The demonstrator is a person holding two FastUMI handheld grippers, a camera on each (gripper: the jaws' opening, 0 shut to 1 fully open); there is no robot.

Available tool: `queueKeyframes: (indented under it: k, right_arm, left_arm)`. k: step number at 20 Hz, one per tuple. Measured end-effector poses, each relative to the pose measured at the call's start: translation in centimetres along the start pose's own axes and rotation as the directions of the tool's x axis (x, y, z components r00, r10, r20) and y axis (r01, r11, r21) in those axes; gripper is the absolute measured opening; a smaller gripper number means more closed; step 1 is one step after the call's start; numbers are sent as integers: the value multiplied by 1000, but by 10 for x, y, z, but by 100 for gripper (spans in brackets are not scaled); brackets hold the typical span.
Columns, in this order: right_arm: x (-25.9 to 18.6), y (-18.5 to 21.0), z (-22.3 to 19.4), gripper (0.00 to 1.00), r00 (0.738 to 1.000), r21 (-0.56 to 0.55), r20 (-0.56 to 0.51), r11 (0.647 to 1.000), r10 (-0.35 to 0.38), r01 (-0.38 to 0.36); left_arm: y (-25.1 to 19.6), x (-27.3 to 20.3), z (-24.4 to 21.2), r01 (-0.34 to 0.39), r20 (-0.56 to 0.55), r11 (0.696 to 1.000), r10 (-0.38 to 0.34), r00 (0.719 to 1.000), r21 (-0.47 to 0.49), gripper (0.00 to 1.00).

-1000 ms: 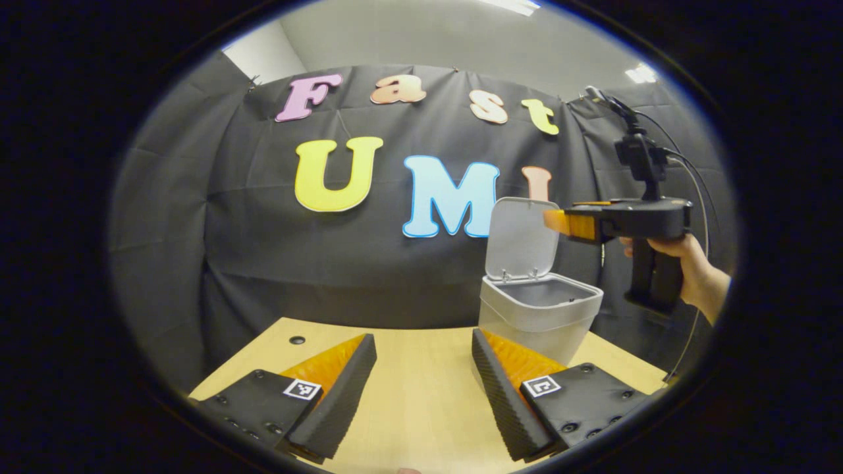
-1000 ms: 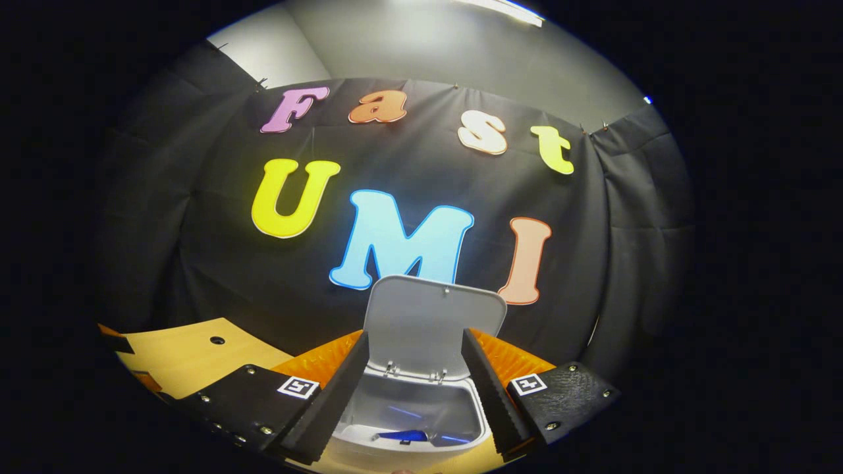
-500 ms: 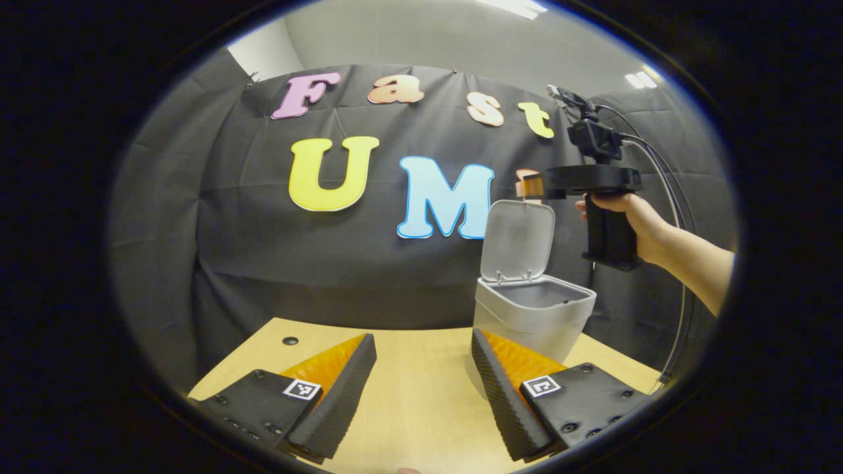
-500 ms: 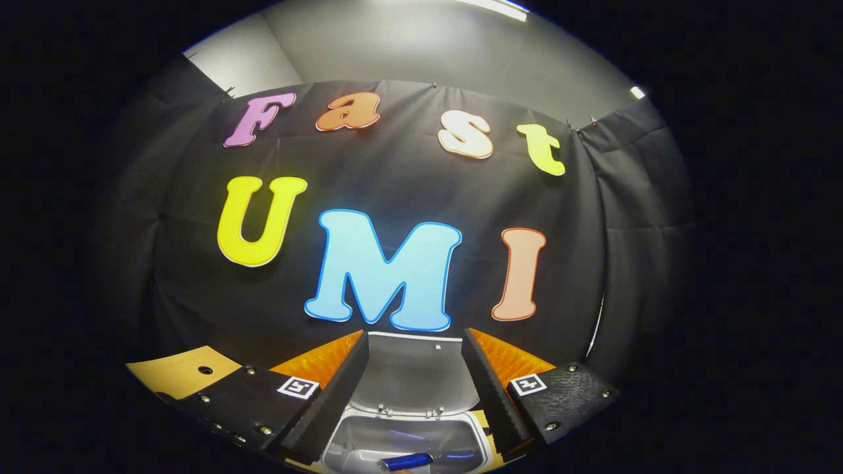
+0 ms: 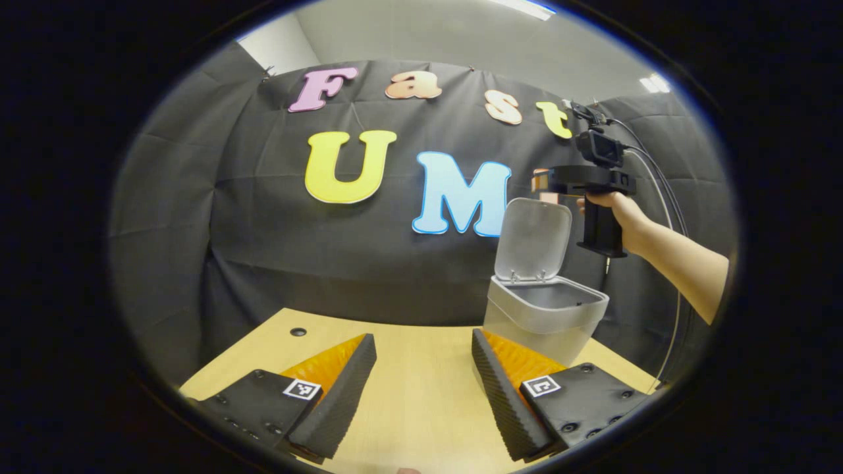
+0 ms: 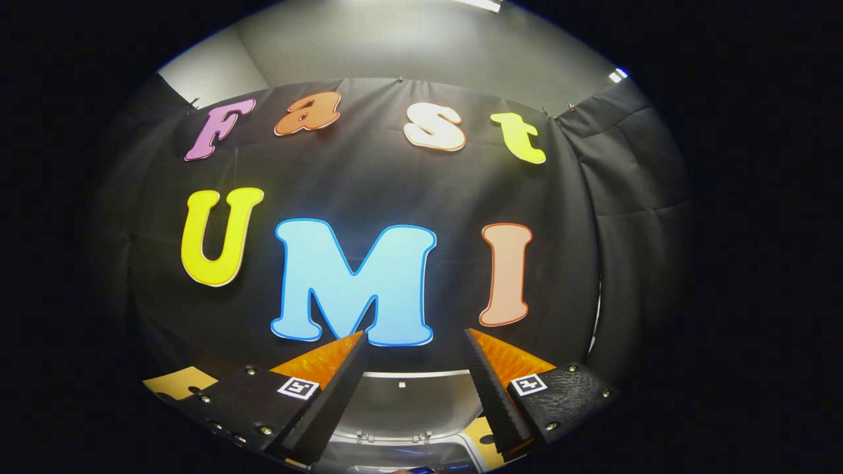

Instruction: Press the lid of the desktop garbage bin to open it, pick up the crumpled paper on the desktop and throw it into the bin, then pick up the pop can on the desktop and drop it into the bin, and finally close the garbage bin lid.

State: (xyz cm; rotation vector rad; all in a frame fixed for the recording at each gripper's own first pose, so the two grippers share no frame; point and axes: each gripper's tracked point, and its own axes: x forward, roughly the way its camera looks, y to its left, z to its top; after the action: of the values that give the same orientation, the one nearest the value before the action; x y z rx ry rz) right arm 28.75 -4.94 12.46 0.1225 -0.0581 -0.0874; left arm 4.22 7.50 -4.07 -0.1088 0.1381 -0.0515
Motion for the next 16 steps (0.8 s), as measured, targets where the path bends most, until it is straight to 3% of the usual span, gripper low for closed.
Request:
queueKeyframes:
  k: [5,8,12,16]
  right_arm:
    - [17,3,-19,90,997,49,-71,999,17,-14]
    - [17,1,-19,90,998,25,-65,1000,18,-17]
    - [8,2,-22,90,997,2,-77,1000,25,-25]
    - [-10,1,-27,91,994,46,-101,998,36,-32]
  left_arm:
    - [9,9,4,-22,14,1000,22,1000,9,96]
    - [14,14,8,-43,26,999,42,999,7,95]
    - [16,13,6,-58,23,998,58,998,6,95]
    - [11,12,3,-35,13,999,35,999,1,95]
